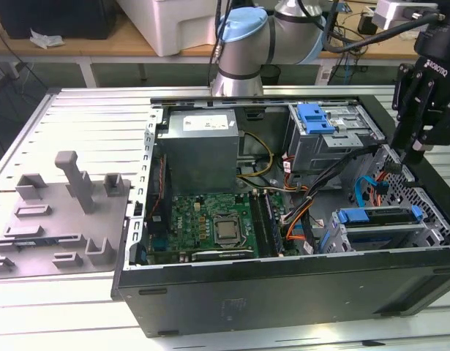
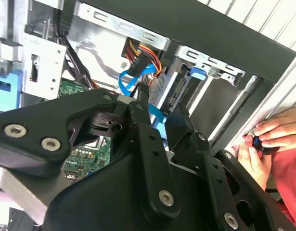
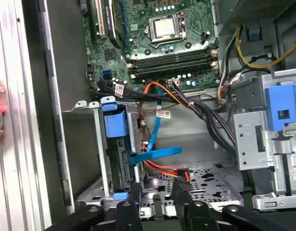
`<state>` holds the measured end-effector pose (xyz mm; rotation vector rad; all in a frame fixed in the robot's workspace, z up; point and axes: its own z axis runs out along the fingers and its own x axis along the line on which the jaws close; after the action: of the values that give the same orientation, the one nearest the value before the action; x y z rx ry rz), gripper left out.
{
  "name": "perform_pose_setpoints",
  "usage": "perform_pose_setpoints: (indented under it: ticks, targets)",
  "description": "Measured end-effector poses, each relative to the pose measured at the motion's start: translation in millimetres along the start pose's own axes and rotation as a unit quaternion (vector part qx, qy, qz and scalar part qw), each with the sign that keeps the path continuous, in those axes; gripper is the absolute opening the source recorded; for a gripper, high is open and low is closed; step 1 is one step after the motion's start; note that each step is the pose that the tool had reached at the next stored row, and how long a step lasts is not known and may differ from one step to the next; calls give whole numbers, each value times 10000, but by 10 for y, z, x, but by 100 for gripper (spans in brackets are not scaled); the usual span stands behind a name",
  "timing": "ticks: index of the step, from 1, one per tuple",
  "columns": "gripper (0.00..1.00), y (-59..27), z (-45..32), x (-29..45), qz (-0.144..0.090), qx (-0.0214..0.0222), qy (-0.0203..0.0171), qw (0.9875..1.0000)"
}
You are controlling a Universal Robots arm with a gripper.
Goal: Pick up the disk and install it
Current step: 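Insert the first disk wire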
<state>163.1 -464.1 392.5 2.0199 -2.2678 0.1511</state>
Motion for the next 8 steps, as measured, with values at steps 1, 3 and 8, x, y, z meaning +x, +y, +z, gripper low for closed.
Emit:
perform_pose_setpoints:
  ticks: [1, 3, 8]
  targets:
    - [42, -1, 2, -28, 1, 1, 12, 10000]
    - [42, -36, 24, -149, 45, -1, 49, 10000]
    - [42, -127, 86, -287, 146, 0, 170, 9997]
